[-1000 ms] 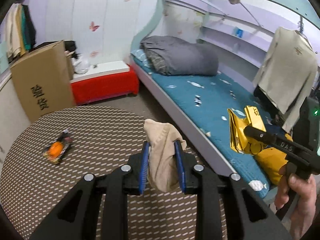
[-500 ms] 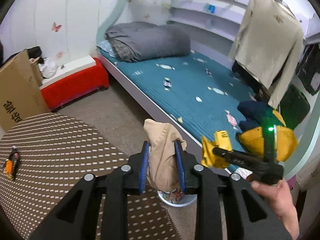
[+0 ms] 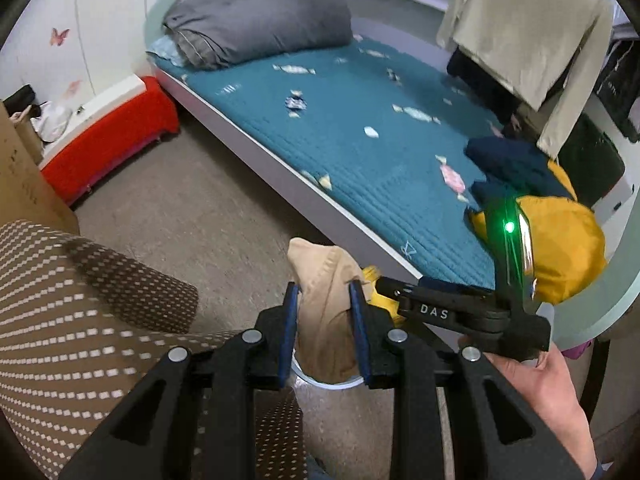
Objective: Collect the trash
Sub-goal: 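Carry the beige cloth with the left tool while the right tool carries the yellow bag to the bin, then open the left tool over the bin while the right tool releases the yellow bag into it, then move both tools back over the table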
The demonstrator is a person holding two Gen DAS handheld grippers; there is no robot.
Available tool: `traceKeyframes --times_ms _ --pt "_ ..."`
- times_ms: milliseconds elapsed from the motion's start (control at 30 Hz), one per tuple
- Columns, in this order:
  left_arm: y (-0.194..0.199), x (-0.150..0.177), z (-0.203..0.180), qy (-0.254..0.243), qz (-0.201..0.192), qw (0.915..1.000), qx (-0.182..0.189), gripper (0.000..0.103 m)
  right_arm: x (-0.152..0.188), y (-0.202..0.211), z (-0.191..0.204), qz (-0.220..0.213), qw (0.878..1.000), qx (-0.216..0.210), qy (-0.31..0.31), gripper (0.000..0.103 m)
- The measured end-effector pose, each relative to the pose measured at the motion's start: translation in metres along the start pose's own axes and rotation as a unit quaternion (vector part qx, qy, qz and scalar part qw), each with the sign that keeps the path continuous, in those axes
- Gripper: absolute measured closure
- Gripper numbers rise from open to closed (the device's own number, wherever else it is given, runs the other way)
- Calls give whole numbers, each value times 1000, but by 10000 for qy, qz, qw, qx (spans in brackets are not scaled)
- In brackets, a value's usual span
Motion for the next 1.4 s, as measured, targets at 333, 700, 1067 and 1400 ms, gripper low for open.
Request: traceKeyframes --times_ms 333,700,1067,1400 --pt "-62 13 -30 -308 749 9965 193 76 -18 45 -29 -685 9963 -57 -518 16" --pt "-47 1 -21 -127 584 9982 -93 13 -15 91 -35 -1168 9894 -97 -859 6" --pt "36 -14 -2 -46 -320 9992 -245 11 -16 126 19 -1519 9880 41 -293 6" --pt "111 -14 36 99 -1095 9928 -474 9 -18 162 110 -1757 9834 -300 333 6"
Point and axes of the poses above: each gripper's, at about its wrist camera, not at the fingertips, and y roughly against the way its jaws point, z to its left, x to its underside, the point moved 10 cm from there along -y, roughly the way its jaws point
